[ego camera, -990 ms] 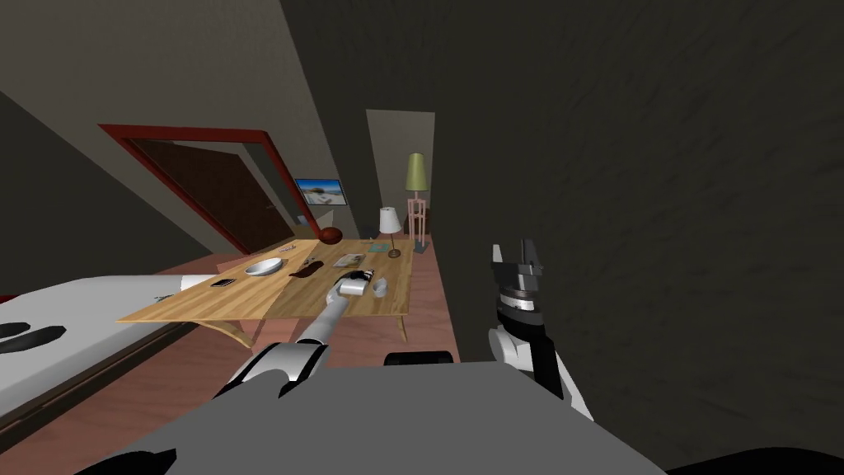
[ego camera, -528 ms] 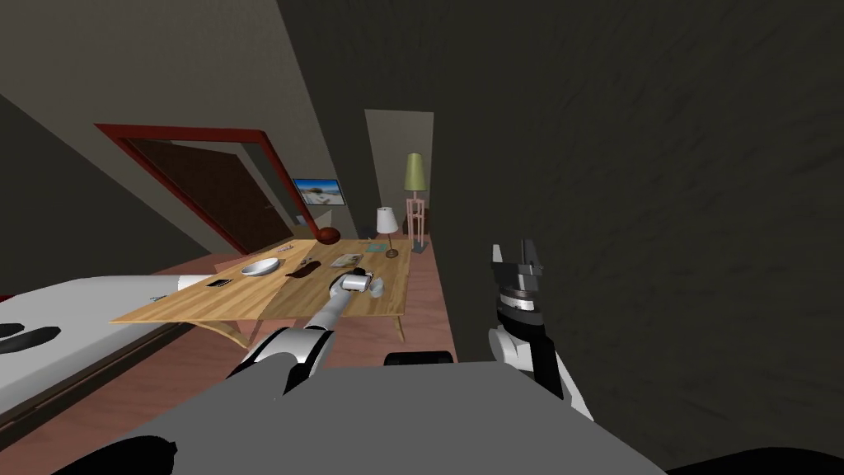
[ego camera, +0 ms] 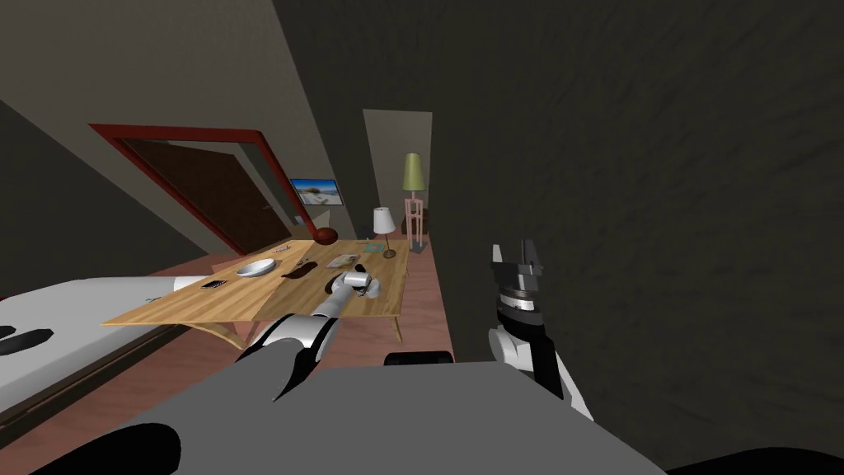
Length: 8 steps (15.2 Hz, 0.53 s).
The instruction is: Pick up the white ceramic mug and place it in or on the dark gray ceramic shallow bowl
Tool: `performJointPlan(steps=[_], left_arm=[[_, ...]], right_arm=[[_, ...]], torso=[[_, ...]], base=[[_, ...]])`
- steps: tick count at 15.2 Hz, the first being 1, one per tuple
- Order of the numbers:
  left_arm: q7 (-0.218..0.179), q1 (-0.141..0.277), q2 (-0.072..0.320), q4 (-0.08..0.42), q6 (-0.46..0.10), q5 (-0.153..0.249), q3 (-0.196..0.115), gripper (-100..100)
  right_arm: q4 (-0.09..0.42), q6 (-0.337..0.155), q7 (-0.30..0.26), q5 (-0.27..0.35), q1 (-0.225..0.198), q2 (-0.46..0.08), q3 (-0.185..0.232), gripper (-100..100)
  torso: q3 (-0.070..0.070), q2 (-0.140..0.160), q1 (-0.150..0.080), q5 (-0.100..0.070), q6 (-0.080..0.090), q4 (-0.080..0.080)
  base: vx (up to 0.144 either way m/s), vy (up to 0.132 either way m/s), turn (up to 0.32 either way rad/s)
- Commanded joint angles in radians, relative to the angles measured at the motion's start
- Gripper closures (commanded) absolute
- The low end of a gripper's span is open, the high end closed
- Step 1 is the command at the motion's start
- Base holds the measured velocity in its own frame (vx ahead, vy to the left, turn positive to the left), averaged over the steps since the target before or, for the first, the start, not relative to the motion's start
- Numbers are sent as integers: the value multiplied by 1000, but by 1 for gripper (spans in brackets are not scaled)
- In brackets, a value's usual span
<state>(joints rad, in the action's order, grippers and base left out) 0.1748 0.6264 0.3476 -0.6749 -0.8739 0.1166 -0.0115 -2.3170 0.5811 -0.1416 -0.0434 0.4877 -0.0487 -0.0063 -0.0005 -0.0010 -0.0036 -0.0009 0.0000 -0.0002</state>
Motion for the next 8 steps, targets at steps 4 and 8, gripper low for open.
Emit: performJointPlan(steps=[4,8], left_arm=[[2,49,7,83,-72,10,1,-100],[4,95,13,156,-132,18,2,-100]], right_arm=[[0,0,0,0,0,0,0,0],[0,0,0,0,0,0,0,0]], torso=[[0,0,0,0,0,0],[0,-1,1,0,0,0]], base=[[9,-47,-8],[21,-33,-9]])
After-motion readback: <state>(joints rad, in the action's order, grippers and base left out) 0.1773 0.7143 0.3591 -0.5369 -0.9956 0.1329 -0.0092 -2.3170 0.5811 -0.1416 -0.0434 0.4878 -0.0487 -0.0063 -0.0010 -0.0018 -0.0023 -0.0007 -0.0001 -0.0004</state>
